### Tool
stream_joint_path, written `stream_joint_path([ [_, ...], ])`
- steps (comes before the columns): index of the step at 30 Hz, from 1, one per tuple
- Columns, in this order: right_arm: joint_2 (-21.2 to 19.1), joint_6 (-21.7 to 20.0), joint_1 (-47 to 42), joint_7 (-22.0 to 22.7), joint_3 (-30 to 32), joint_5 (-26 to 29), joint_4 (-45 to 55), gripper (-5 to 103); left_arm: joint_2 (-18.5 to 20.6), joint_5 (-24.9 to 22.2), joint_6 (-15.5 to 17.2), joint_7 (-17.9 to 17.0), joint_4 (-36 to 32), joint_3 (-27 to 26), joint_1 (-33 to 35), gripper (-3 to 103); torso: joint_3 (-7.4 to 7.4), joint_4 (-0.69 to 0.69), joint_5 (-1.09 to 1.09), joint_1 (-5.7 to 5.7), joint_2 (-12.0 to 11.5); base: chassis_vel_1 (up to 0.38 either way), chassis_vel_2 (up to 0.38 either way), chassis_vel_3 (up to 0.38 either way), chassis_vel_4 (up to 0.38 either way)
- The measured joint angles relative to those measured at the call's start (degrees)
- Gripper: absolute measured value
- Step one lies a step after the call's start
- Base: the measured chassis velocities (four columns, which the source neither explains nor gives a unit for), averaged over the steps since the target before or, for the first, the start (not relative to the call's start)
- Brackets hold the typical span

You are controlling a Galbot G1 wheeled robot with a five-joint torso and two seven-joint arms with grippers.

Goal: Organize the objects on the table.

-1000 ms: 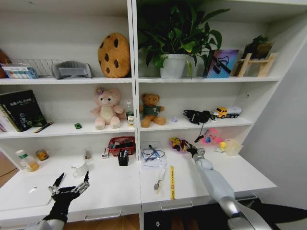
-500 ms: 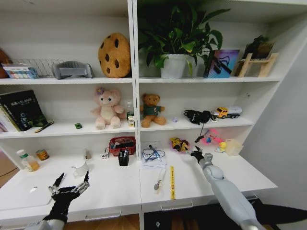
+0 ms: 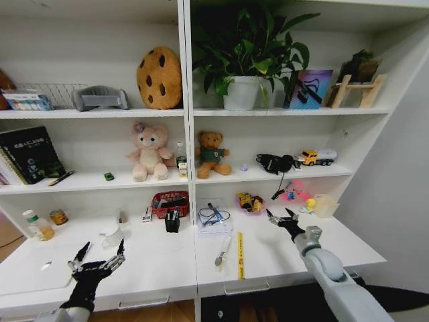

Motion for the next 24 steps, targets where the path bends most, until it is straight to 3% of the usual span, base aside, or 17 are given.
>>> stream_joint_path([
  [5,3.4,1.4,-11.7,0.7,7.4,-1.6,11.6,100,0.0,0.0,0.0,0.0,0.0,0.0,0.0,100,0.00,0.03,-0.02,0.00,0.0,0.000,0.000,0.000,0.000],
  [7,6.8,2.7,-18.1,0.4,10.8,-3.2,16.0,100,0.0,0.0,0.0,0.0,0.0,0.0,0.0,100,0.00,0.01,-0.02,-0.01,0.0,0.000,0.000,0.000,0.000],
  [8,6.8,2.7,-18.1,0.4,10.8,-3.2,16.0,100,0.0,0.0,0.0,0.0,0.0,0.0,0.0,100,0.00,0.01,-0.02,-0.01,0.0,0.000,0.000,0.000,0.000],
  [10,11.3,5.2,-23.7,-1.0,13.9,-5.4,19.3,100,0.0,0.0,0.0,0.0,0.0,0.0,0.0,100,0.00,0.00,-0.02,-0.01,0.0,0.000,0.000,0.000,0.000],
  [14,15.7,7.6,-28.6,-2.8,16.1,-7.3,21.7,100,0.0,0.0,0.0,0.0,0.0,0.0,0.0,100,0.00,0.01,-0.03,-0.01,0.0,0.000,0.000,0.000,0.000],
  [24,18.1,10.1,-29.7,-3.7,12.7,-11.0,22.6,100,0.0,0.0,0.0,0.0,0.0,0.0,0.0,100,0.01,0.03,-0.02,0.01,0.0,0.000,0.000,0.000,0.000],
])
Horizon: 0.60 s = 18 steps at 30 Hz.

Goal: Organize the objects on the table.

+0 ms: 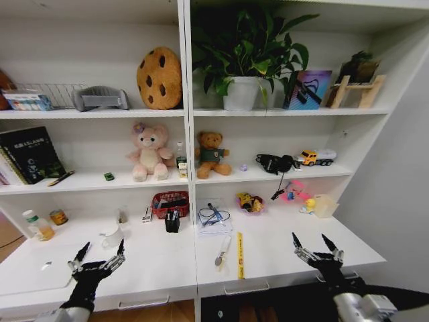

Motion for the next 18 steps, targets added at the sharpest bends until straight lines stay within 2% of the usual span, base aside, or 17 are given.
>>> stream_joint_path([
  [8,1.4,-0.5,0.7,1.8,-3.1,-2.8,1.5,100,0.0,0.0,0.0,0.0,0.0,0.0,0.0,100,0.00,-0.01,0.00,0.00,0.0,0.000,0.000,0.000,0.000],
  [18,1.4,-0.8,0.9,2.0,-3.3,-3.1,1.6,100,0.0,0.0,0.0,0.0,0.0,0.0,0.0,100,0.00,-0.01,0.00,0.00,0.0,0.000,0.000,0.000,0.000],
])
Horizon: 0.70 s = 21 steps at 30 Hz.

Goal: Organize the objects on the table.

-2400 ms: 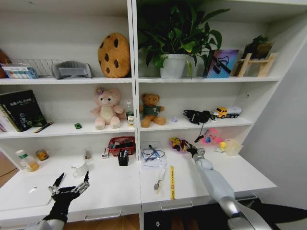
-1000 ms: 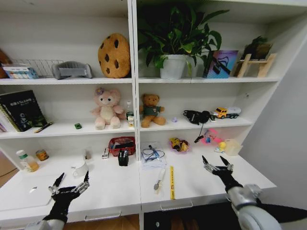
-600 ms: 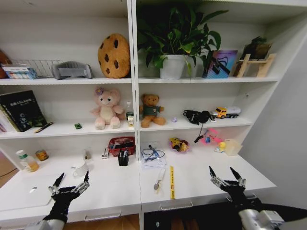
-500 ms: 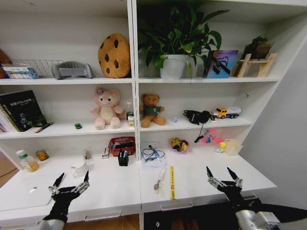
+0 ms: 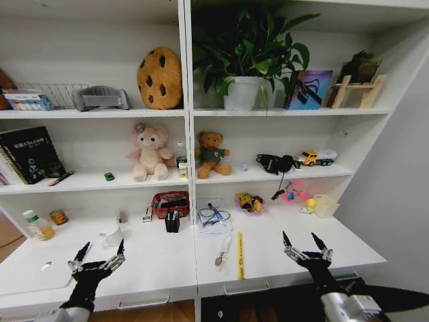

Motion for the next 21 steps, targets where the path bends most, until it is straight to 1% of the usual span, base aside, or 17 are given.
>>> stream_joint_path([
  [21,-0.1,-0.1,0.1,0.0,0.0,0.1,-0.2,100,0.0,0.0,0.0,0.0,0.0,0.0,0.0,100,0.00,-0.01,0.00,0.00,0.0,0.000,0.000,0.000,0.000],
])
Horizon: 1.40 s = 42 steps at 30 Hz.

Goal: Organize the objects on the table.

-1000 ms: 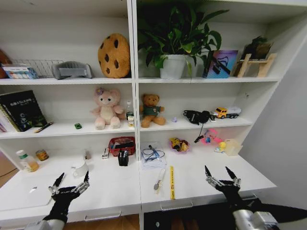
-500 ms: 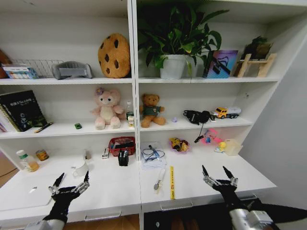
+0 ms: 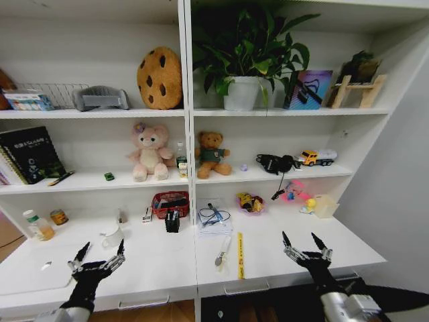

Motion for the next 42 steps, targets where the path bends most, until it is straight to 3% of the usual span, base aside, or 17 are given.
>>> stream_joint_path([
  [14,0.0,0.0,0.0,0.0,0.0,0.1,0.0,100,0.0,0.0,0.0,0.0,0.0,0.0,0.0,100,0.00,0.04,0.00,0.00,0.0,0.046,0.042,0.043,0.035],
  [18,0.0,0.0,0.0,0.0,0.0,0.1,0.0,100,0.0,0.0,0.0,0.0,0.0,0.0,0.0,100,0.00,-0.02,0.00,0.00,0.0,0.027,0.029,0.012,0.014],
  [39,0.0,0.0,0.0,0.0,0.0,0.1,-0.1,100,0.0,0.0,0.0,0.0,0.0,0.0,0.0,100,0.00,-0.03,0.00,0.00,0.0,-0.020,-0.024,-0.021,-0.017],
  [42,0.0,0.0,0.0,0.0,0.0,0.1,-0.1,100,0.0,0.0,0.0,0.0,0.0,0.0,0.0,100,0.00,0.03,0.00,0.00,0.0,0.000,0.000,0.000,0.000],
])
